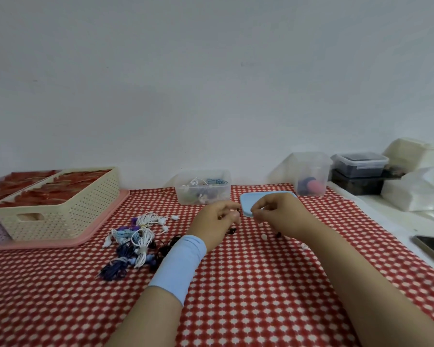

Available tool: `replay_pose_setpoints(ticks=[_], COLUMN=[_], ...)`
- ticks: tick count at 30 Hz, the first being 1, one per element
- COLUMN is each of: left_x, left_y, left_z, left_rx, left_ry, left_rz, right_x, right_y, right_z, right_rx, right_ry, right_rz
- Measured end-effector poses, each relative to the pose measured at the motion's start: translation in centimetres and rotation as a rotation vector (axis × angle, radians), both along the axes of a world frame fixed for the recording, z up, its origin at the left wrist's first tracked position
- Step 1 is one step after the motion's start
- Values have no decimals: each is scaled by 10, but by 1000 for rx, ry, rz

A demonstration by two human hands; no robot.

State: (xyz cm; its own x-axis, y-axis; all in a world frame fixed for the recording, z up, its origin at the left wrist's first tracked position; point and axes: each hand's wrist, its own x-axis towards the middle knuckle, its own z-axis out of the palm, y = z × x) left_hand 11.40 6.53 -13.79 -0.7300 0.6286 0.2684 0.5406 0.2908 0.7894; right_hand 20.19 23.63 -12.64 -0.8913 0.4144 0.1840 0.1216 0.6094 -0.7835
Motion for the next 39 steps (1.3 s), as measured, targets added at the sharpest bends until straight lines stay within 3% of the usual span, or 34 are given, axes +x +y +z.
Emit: replay_pose_setpoints(ticks=[6, 13, 19, 39], left_x=[-3, 5, 7, 13], left_y=[-6, -11, -9, -8], left_z=[5, 4, 4, 2], left_rx=[172, 210, 359, 385], left_ry=[-149, -228, -434, -448], left_rz=[-17, -89, -103, -128], right_x=[6, 9, 9, 10], right_y=[-11, -14, -17, -19], right_z=[6, 9, 14, 6], right_rx=[-229, -398, -590, -646], right_ry=[12, 141, 183, 104], right_rz=[62, 76, 180, 286])
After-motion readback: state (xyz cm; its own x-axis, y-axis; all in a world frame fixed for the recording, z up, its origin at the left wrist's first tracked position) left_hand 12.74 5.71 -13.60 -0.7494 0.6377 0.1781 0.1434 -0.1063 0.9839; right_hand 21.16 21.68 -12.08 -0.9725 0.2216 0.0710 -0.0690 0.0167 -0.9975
